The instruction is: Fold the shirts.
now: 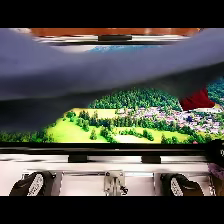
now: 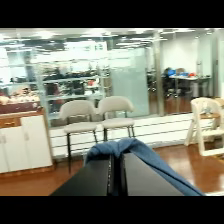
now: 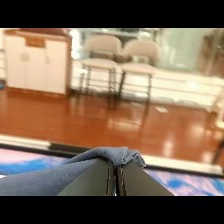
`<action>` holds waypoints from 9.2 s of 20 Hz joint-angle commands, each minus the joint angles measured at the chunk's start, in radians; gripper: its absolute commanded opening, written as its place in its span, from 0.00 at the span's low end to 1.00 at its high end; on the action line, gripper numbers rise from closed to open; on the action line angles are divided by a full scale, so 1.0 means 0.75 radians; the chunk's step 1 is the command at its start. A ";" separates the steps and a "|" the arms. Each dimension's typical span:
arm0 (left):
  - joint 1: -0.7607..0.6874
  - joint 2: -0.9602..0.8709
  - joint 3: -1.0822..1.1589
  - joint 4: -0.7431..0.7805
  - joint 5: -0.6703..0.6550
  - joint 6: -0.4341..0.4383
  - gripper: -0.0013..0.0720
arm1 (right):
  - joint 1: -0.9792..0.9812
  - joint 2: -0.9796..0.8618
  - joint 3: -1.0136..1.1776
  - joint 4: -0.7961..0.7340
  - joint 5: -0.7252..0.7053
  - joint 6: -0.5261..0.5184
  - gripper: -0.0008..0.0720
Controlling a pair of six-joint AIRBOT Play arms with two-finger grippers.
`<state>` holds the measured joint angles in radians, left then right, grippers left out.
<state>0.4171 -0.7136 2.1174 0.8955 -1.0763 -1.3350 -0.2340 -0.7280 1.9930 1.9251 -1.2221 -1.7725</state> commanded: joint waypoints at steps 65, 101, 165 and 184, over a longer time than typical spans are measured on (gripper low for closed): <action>-0.116 -0.790 -1.983 0.049 0.027 0.086 0.13 | -0.134 -0.825 -1.315 0.103 -0.285 0.069 0.89; -0.116 -0.293 -0.562 0.025 -0.161 0.332 0.06 | 0.150 -0.319 -0.496 0.205 0.338 -0.219 0.10; -0.398 -1.173 -1.090 0.424 -0.242 0.053 0.06 | 0.281 -1.242 -0.889 -0.296 0.483 0.403 0.10; -0.366 -1.131 -1.091 0.357 -0.561 0.027 0.63 | 0.207 -1.091 -0.889 -0.392 0.043 0.227 0.65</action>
<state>0.1295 -1.5856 1.2999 1.1965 -1.3979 -1.3136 -0.0441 -1.6012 1.3258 1.6394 -1.0531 -1.5318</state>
